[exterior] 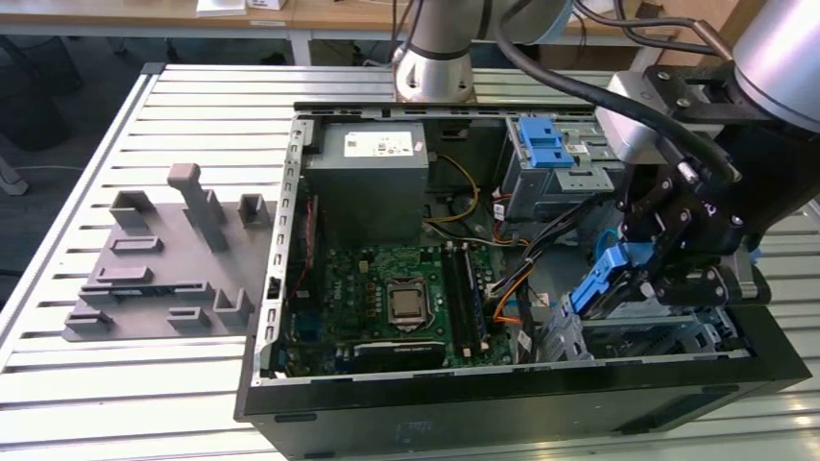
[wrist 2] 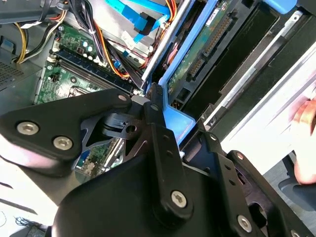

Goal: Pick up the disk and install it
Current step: 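Insert the disk into the insertion slot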

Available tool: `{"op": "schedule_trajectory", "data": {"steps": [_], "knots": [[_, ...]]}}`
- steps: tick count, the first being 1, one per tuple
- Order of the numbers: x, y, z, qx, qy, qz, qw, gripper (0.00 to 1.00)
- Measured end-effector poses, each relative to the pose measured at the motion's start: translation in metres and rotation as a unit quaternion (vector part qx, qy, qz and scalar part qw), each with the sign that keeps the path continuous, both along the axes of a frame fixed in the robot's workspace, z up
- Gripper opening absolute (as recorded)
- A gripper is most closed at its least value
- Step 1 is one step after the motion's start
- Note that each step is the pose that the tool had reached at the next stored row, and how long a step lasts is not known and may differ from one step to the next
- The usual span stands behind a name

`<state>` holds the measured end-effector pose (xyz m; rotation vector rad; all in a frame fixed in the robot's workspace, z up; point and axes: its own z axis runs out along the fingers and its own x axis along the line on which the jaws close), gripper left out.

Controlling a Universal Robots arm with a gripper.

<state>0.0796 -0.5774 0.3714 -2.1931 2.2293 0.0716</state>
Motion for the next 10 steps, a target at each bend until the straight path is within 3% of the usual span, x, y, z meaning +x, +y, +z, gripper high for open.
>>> {"op": "schedule_trajectory", "data": {"steps": [8, 9, 10], "knots": [[0.0, 0.0, -0.0122, 0.0, 0.0, 0.0, 1.0, 0.38], [0.0, 0.0, -0.0135, 0.0, 0.0, 0.0, 1.0, 0.44], [0.0, 0.0, -0.0146, 0.0001, 0.0, 0.0, 1.0, 0.44]]}}
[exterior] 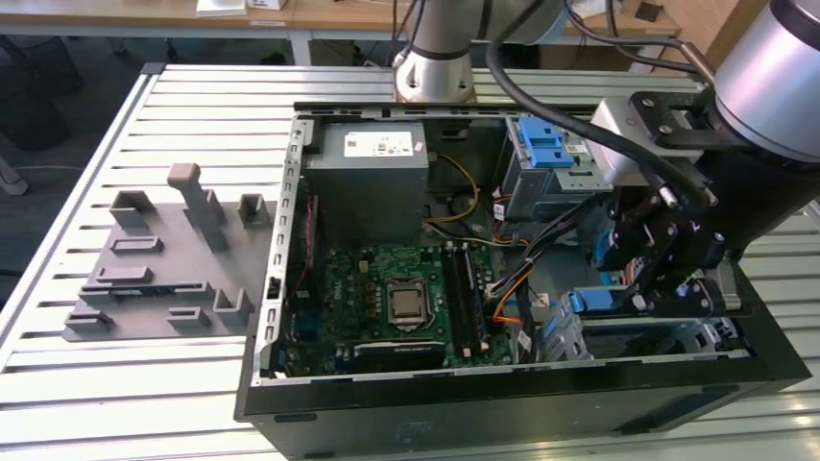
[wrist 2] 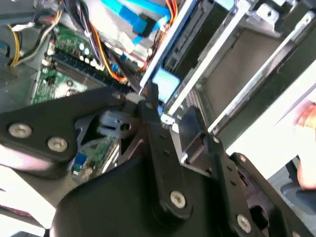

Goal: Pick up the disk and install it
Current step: 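Insert the disk into the insertion slot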

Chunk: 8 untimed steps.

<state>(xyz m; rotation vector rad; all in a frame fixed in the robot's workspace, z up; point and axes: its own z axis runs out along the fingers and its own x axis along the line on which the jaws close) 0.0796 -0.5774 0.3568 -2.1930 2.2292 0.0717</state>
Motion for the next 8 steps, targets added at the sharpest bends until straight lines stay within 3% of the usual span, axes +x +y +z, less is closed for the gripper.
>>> {"op": "schedule_trajectory", "data": {"steps": [4, 6, 8], "knots": [[0.0, 0.0, -0.0023, -0.0002, 0.0, 0.0, 1.0, 0.42], [0.0, 0.0, -0.0024, -0.0001, 0.0, 0.001, 1.0, 0.36], [-0.0001, 0.0, -0.0026, -0.0001, 0.0, 0.004, 1.0, 0.24]]}}
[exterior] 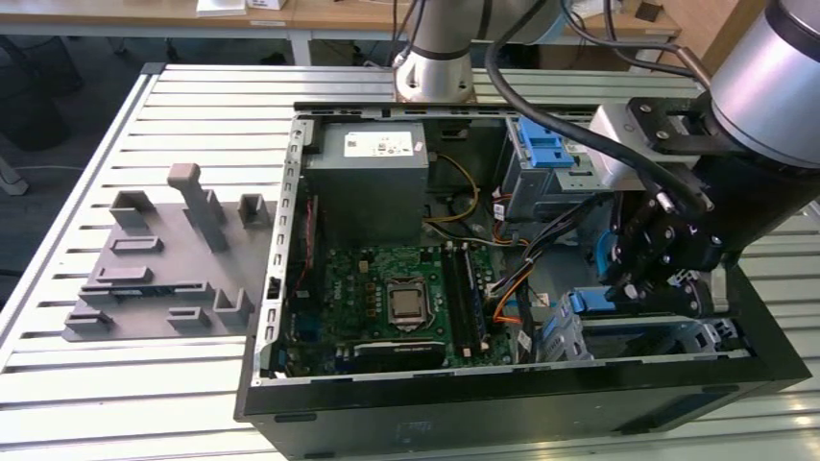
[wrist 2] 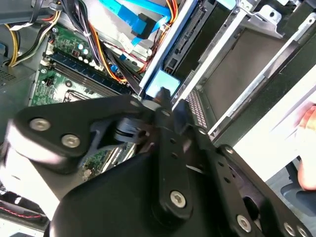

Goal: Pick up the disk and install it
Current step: 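Insert the disk into the insertion slot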

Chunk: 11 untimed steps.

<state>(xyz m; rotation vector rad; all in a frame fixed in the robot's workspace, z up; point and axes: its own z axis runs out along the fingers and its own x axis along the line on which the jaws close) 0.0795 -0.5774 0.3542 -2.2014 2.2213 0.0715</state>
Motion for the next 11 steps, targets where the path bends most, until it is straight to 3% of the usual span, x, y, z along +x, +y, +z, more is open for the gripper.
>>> {"op": "schedule_trajectory", "data": {"steps": [4, 11], "knots": [[0.0, 0.0, -0.0004, 0.0, 0.0, 0.019, 0.9998, 0.11], [0.0, 0.0002, 0.0013, -0.0001, -0.0009, 0.033, 0.9994, 0.11]]}}
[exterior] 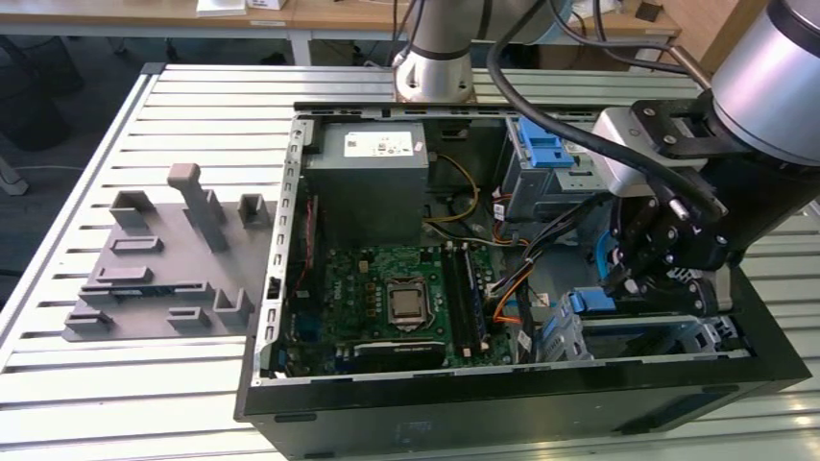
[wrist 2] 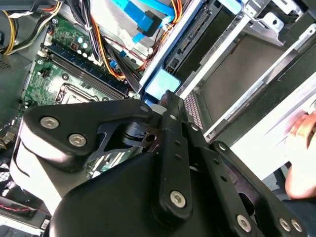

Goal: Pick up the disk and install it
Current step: 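Insert the disk into the insertion slot, then insert the first disk wire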

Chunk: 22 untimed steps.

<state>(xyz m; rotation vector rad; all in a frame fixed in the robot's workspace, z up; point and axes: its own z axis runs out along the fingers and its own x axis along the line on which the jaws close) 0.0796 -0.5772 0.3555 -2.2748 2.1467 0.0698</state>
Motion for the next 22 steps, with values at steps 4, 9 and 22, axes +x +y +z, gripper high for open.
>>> {"op": "schedule_trajectory", "data": {"steps": [4, 9, 22], "knots": [[0.0, 0.0, 0.0007, -0.0001, 0.0, 0.001, 1.0, 0.11], [0.0, 0.0, 0.0015, 0.0, 0.0, 0.001, 1.0, 0.11], [0.029, 0.0, 0.0009, 0.0013, 0.0052, 0.003, 1.0, 0.11]]}}
